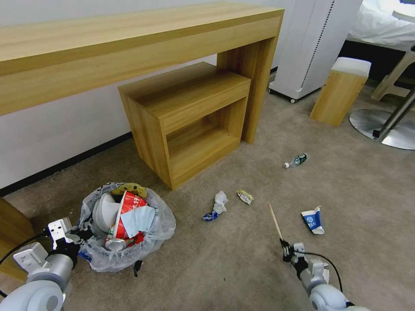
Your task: Pick up the trash bin and place the garbage on the floor into it.
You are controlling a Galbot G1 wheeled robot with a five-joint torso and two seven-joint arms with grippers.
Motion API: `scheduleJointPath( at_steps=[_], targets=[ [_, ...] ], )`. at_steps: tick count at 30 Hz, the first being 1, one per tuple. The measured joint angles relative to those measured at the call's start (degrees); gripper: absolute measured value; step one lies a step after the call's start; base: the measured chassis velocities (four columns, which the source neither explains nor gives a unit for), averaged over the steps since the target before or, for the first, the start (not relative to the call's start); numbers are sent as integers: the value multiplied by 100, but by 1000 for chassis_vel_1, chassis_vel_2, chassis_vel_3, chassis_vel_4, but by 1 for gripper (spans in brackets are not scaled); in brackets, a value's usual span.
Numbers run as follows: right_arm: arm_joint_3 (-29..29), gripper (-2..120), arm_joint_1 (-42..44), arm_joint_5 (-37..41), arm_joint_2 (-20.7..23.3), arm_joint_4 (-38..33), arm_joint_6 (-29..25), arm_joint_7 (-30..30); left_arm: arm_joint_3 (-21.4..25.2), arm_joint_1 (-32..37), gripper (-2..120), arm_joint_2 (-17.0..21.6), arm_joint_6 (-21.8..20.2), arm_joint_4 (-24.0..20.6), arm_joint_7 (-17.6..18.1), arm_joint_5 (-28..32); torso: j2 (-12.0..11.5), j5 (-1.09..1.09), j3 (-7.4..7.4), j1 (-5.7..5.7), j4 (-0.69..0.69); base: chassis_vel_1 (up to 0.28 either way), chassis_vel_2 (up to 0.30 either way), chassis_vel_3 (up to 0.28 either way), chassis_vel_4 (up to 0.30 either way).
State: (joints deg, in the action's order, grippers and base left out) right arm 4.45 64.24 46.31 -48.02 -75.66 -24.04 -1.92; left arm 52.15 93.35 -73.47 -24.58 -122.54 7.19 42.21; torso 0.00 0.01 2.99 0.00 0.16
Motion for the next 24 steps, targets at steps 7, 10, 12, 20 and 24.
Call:
scheduleJointPath(
  at_steps=[7,10,12,20,24],
  targets=[
    [318,0,-699,171,457,-1146,-429,-811,-77,-12,1,-31,-40,-80,1,-49,0,-1,1,0,-1,0,0,0,0],
    [773,0,-1220,365,673,-1715,-483,-985,-108,7,1,-48,-76,-143,9,-73,0,1,0,0,1,0,0,0,0],
    [1138,0,-1772,449,745,-1990,-534,-1138,-133,38,1,-58,-115,-197,10,-88,0,-1,0,0,-1,0,0,0,0],
    [1837,0,-2910,581,814,-2398,-492,-1458,-233,111,1,19,-321,-377,51,-68,0,1,0,0,2,0,0,0,0],
    [2247,0,-3318,595,797,-2429,-511,-1570,-280,164,1,82,-453,-511,123,35,0,1,0,0,0,0,0,0,0]
  ],
)
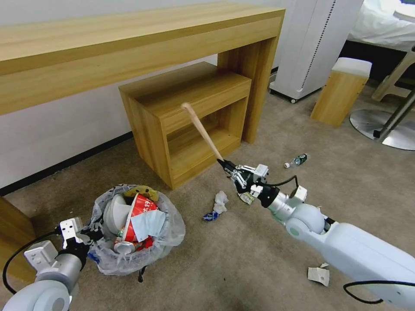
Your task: Pick up the trash bin and place the garbage on the floor into it.
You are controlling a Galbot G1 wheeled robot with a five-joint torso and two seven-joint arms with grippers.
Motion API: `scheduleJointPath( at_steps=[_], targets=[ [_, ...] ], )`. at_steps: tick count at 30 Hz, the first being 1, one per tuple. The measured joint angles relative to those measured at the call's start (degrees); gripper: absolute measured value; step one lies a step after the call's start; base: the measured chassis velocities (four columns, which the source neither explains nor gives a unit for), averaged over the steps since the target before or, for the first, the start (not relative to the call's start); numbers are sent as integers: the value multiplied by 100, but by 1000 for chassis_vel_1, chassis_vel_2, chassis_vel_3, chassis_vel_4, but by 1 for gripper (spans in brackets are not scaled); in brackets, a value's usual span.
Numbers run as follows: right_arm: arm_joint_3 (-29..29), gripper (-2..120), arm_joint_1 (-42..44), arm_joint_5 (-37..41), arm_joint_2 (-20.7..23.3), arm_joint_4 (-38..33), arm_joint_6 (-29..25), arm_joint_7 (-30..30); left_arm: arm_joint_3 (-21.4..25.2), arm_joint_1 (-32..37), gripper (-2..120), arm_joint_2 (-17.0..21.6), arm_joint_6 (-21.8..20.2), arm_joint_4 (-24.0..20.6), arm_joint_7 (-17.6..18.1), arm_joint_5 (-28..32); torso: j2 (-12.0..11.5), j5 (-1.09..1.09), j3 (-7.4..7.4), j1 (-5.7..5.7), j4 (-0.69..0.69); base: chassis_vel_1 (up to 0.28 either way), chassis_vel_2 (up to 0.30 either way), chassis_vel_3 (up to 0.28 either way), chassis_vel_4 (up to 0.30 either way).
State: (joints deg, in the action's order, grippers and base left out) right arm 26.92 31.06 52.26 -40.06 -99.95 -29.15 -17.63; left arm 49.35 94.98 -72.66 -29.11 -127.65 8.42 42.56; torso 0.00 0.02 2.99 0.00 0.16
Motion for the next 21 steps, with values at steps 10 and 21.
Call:
scheduleJointPath(
  at_steps=[10,21],
  targets=[
    [1590,0,-1155,-159,-595,621,-101,-191,-27,21,1,-4,-165,-301,120,150,0,-1,0,0,-1,0,0,0,0],
    [2578,0,-1880,-327,-1262,1419,-238,-251,-12,36,1,-52,-166,-376,115,164,1,-3,0,0,-1,0,0,0,0]
  ],
)
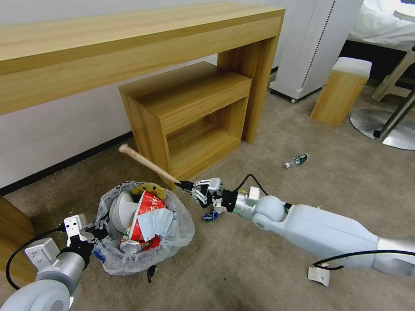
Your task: Pick up the trash bin and place the garbage on the floor into it.
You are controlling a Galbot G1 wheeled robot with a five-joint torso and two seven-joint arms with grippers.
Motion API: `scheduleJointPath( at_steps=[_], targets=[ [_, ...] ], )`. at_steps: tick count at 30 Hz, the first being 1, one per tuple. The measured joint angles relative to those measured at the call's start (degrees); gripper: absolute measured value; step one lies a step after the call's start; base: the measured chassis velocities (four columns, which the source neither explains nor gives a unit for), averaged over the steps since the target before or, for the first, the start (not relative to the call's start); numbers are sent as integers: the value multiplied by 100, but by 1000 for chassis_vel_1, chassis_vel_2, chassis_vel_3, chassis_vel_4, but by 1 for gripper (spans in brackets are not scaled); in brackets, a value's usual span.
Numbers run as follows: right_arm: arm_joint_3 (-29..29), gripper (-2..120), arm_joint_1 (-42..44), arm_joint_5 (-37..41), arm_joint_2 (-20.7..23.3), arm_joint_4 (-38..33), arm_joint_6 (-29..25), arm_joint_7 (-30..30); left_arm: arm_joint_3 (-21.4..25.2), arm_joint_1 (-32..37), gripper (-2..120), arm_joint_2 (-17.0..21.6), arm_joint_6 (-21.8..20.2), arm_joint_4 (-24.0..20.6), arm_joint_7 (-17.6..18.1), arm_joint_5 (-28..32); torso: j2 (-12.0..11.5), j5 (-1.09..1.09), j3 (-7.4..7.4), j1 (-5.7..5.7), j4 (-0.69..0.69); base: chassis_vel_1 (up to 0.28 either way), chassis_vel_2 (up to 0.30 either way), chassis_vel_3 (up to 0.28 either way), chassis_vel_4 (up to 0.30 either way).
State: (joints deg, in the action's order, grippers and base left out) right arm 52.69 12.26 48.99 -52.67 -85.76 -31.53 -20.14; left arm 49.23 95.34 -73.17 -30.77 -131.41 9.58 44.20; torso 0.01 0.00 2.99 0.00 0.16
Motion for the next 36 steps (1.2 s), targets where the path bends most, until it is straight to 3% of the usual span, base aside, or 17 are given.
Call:
scheduleJointPath(
  at_steps=[20,30,36],
  targets=[
    [634,0,-274,-143,-675,427,-19,120,21,-17,1,-2,0,-4,-7,15,0,0,0,0,-1,0,0,0,0],
    [632,32,-247,-158,-527,346,37,27,10,-46,1,-32,5,19,-13,13,0,0,0,0,1,0,0,0,0],
    [602,57,-247,-168,-542,345,44,21,1,-44,1,-49,20,32,-17,13,0,0,0,0,0,0,0,0,0]
  ],
)
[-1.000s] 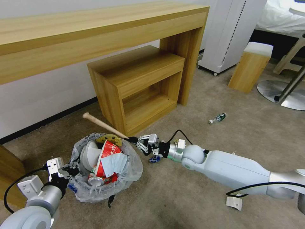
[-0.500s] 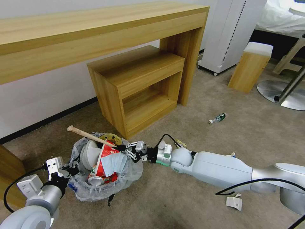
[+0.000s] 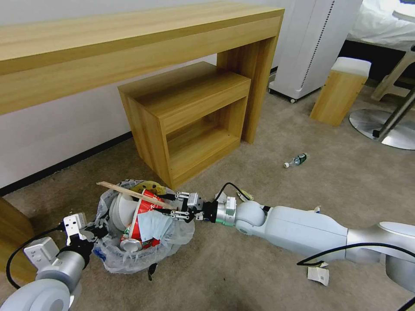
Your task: Pick up the trash bin and place the garbage on the floor into it.
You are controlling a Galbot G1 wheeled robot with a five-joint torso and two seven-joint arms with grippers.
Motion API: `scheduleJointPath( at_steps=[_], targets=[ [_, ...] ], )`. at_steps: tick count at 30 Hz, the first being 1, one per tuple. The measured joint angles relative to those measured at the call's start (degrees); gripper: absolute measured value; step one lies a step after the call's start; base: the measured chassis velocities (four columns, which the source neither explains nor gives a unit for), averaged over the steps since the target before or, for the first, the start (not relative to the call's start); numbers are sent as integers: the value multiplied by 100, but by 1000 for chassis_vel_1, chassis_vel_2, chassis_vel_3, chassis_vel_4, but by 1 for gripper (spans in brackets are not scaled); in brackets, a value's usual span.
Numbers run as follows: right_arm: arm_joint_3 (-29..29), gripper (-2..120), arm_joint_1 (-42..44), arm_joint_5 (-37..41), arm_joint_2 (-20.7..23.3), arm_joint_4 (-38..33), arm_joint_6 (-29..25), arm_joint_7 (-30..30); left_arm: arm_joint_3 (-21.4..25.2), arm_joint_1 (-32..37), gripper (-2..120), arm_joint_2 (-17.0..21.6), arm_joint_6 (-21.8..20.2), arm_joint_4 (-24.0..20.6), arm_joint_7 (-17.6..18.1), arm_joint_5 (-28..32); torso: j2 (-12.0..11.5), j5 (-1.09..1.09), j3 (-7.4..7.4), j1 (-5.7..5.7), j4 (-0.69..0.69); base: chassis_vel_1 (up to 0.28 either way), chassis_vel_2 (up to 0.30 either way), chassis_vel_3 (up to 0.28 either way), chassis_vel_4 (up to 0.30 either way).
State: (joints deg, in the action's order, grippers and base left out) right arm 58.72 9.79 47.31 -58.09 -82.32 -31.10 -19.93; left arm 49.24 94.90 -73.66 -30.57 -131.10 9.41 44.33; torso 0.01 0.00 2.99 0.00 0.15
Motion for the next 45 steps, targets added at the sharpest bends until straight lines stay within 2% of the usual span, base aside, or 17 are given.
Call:
scheduleJointPath(
  at_steps=[3,5,6,8,9,12,21,29,37,40,45],
  targets=[
    [-5,66,15,-24,-44,28,8,57,-1,9,1,-6,0,-9,-3,1,0,0,0,0,0,0,0,0,0],
    [-24,77,41,-34,-93,42,10,118,-2,19,1,-7,3,-12,-4,1,0,0,0,0,-1,0,0,0,0],
    [-24,77,41,-34,-93,42,10,118,-2,19,1,-7,3,-12,-4,1,0,0,0,0,-1,0,0,0,0],
    [-42,88,60,-26,-92,-3,19,164,0,18,1,5,5,-7,-6,1,0,0,0,0,0,0,0,0,0],
    [-42,88,60,-26,-92,-3,19,164,0,18,1,5,5,-7,-6,1,0,0,0,0,0,0,0,0,0],
    [-128,99,101,-4,-23,-108,31,182,16,0,1,49,4,79,1,2,0,0,0,0,1,0,0,0,0],
    [-295,100,146,81,111,-335,37,184,15,-13,1,61,-20,179,36,-4,0,0,0,0,0,0,0,0,0],
    [-674,100,170,460,353,-924,281,453,15,-20,1,78,-26,249,42,-23,0,0,0,0,-1,0,0,0,0],
    [-1524,100,521,874,817,-1381,681,985,31,-54,1,105,-24,331,39,-23,0,0,-1,0,0,0,0,0,0],
    [-2136,100,1175,996,1092,-1540,842,1325,21,-60,1,101,-19,349,35,-29,0,-1,0,0,1,0,0,0,0],
    [-2419,100,1692,1079,1329,-1643,889,1696,24,-70,1,109,-19,349,32,-27,0,-2,0,0,0,0,0,0,0]
  ],
)
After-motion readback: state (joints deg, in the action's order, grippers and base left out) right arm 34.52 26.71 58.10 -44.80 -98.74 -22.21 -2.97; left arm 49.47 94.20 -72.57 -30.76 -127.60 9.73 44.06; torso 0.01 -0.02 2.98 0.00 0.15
